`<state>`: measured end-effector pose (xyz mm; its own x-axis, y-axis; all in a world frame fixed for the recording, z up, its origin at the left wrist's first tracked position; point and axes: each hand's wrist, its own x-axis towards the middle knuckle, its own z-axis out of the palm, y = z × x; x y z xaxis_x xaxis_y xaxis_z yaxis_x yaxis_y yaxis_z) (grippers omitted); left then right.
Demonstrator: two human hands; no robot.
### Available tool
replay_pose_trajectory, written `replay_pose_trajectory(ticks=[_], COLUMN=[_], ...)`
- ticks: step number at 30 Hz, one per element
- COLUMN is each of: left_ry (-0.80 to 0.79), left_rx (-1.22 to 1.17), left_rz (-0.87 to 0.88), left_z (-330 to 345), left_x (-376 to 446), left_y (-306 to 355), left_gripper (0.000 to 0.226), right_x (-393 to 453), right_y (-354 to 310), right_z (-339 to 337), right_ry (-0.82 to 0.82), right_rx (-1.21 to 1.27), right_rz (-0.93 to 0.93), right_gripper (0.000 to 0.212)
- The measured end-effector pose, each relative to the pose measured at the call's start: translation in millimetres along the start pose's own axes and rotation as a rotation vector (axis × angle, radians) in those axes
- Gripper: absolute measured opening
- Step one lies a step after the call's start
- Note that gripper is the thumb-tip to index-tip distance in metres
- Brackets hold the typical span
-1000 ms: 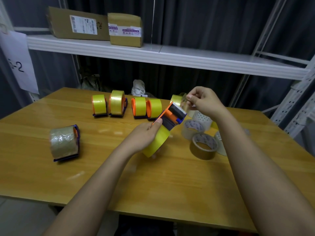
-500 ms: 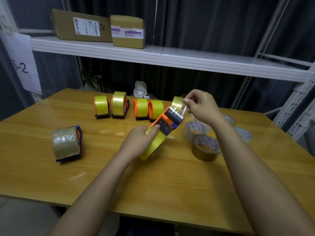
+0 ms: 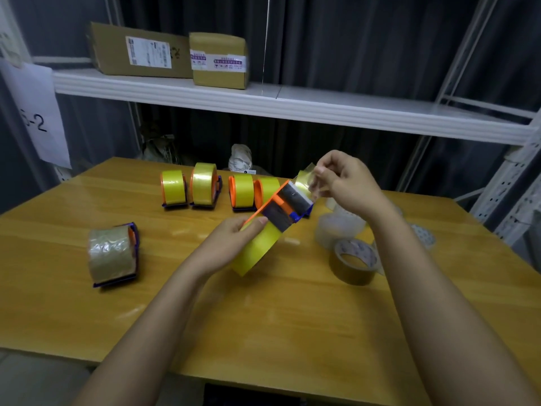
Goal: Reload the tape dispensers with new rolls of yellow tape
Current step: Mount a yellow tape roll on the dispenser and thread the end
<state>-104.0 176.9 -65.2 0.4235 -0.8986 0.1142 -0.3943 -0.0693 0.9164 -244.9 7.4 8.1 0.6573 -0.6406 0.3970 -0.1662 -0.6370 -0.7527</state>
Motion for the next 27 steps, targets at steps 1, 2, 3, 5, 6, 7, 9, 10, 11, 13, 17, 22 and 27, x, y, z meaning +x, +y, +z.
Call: replay_pose_trajectory(ticks=[1,2,3,5,6,7,9,10,11,13,17,22,27], left_ry=[-0.046,-0.086,-0.116,-0.167,-0.178,-0.174,-0.146,-0.122,-0.101,-0.051,0.013,0.004,0.041], left_rx=[-0.041,-0.064,-0.079,-0.073,-0.065,-0.052,-0.017,-0.011,-0.003,0.02,0.007,-0.046,-0.085], left_rz=[-0.003,-0.012,-0.018,-0.023,-0.031,-0.042,-0.055,-0.067,-0.084,-0.081,-0.064,-0.02,-0.021], left_z=[0.3,0.9,2.1,4.8,6.1,7.0,8.0,8.3,10.0,14.0,19.4,17.7,16.5], left_x=[1.1,1.9,1.1,-1.4,-1.4,-1.3,-1.5,-0.9,1.0,3.7,3.4,0.7,-1.3], left_y=[-2.2,-3.8,-3.1,0.7,1.6,3.1,4.0,4.8,2.0,0.2,-0.5,8.3,4.1], left_gripper=[0.027,0.03,0.029,0.017,0.016,0.015,0.011,0.012,0.016,0.029,0.022,0.028,0.014], right_x=[0.7,1.3,1.7,1.8,1.0,-0.1,-3.4,-4.3,-6.1,-8.2,-5.4,-2.4,-6.6], right_y=[1.1,2.6,4.2,7.2,8.0,9.0,9.0,7.7,6.0,0.4,-1.8,17.4,26.2], right_z=[-0.9,-2.3,-4.3,-6.8,-7.4,-7.8,-7.3,-7.2,-7.0,-6.7,-11.1,-13.5,-12.5], right_ry=[0.001,0.003,0.004,0.005,0.003,0.002,0.011,0.021,0.027,0.019,0.016,0.018,-0.113], right_rx=[-0.004,-0.005,0.0,-0.001,-0.007,-0.009,-0.011,-0.03,-0.061,-0.158,-0.254,0.094,0.305], right_rz=[-0.001,0.009,0.026,0.056,0.07,0.084,0.082,0.06,0.032,-0.041,-0.095,0.15,0.271], right_gripper=[0.015,0.016,0.016,0.016,0.015,0.015,0.012,0.011,0.01,0.01,0.012,0.015,0.01])
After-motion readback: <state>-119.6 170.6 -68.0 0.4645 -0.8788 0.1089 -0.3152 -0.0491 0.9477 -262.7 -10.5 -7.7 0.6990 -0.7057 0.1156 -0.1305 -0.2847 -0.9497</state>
